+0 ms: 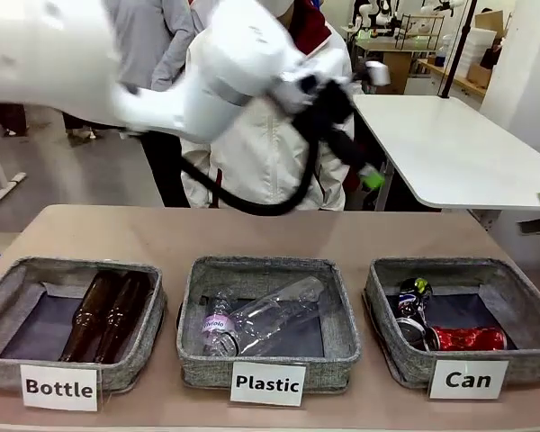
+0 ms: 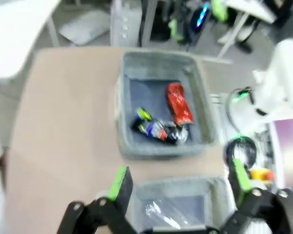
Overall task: Sort the can waste into the basket.
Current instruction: Pick up the can waste from the table and place it in the right Fabric basket.
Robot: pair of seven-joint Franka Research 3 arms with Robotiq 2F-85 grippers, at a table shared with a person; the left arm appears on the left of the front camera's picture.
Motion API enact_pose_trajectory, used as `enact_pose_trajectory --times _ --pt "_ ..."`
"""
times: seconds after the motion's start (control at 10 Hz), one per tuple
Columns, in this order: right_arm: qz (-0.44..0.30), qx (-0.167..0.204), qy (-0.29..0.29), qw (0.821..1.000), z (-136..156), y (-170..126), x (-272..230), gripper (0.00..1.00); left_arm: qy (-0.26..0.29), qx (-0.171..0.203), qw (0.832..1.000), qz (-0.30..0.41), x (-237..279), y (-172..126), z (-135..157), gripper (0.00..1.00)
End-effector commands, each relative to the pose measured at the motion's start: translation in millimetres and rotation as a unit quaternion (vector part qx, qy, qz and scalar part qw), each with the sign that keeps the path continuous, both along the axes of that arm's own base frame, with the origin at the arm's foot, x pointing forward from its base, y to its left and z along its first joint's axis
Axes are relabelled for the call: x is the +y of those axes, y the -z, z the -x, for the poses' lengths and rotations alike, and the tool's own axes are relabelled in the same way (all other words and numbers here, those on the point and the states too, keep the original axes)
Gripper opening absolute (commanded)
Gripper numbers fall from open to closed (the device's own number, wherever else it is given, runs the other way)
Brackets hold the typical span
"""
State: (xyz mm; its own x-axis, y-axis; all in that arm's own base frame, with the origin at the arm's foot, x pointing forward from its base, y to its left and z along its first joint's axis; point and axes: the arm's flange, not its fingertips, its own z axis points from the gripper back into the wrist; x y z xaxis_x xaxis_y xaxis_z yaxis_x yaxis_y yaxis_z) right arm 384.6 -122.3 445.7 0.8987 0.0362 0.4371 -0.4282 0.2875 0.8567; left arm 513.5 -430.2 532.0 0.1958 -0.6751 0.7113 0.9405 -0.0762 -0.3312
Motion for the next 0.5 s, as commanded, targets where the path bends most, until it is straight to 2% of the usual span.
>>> enact_pose_trajectory --times 0.0,0.2,0.4 --pt "-0.006 -0.015 -0.025 1.000 -34 0 29 1.00 -0.066 0.085 0.994 0.020 119 8 40 1.00" --pt "-0.027 -0.016 -0.066 0.997 -66 11 82 1.00 -0.148 0.167 0.974 0.044 217 24 44 1.00" --pt "-0.058 -0.014 -0.040 0.997 -92 27 125 1.00 -0.216 0.232 0.946 0.069 295 50 60 1.00"
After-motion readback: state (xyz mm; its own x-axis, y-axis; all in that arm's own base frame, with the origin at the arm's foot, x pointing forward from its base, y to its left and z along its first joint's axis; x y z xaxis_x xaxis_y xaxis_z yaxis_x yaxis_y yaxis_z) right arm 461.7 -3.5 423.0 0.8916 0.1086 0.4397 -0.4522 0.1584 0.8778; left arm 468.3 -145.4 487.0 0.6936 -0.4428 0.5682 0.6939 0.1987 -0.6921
